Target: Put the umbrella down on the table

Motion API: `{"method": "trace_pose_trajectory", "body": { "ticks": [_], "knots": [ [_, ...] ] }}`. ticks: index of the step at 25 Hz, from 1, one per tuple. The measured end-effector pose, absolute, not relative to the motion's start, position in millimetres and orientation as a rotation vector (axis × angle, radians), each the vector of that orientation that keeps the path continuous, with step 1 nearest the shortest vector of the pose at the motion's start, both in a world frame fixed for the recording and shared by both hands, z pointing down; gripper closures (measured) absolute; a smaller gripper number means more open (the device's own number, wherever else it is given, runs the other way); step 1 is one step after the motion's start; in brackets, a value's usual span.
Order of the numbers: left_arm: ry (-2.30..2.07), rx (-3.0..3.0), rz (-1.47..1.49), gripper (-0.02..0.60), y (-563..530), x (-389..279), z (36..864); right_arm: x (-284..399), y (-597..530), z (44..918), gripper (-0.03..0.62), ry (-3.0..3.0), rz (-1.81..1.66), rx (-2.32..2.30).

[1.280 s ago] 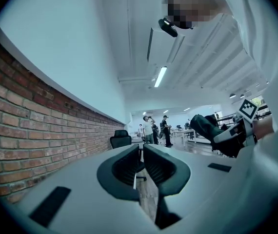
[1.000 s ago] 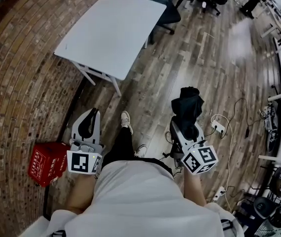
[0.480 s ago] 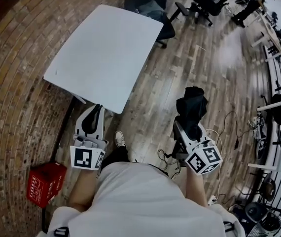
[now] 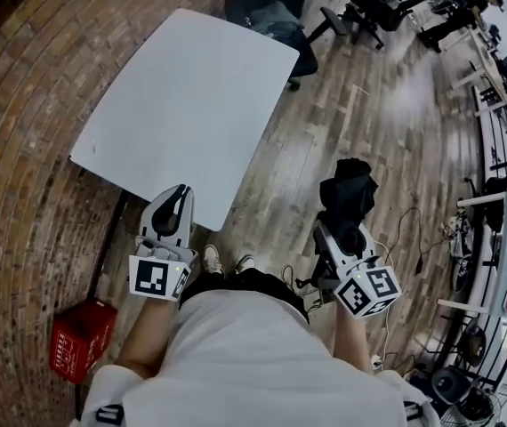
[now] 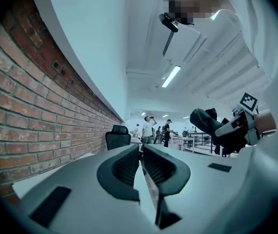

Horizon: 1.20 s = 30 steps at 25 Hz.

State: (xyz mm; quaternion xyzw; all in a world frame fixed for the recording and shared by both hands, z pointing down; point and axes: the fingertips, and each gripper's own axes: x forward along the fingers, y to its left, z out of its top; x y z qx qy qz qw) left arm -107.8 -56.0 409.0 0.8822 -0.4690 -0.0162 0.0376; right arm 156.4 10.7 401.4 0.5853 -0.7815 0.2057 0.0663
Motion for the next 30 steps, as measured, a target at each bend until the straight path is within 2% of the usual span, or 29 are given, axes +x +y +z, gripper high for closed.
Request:
{"method": "trace_pose_trajectory", "body": {
  "ticks": [17,30],
  "knots": [
    [-1.729,2.659,0.048,0.535,-120,-66,378,202,-122,409,0.345,-2.554,0.612,1.562],
    [-1.870,2.540,0.111,0.535,-119,-81,389,183,-162,432,0.345,-2.579,0.611,1.393]
  ]
}}
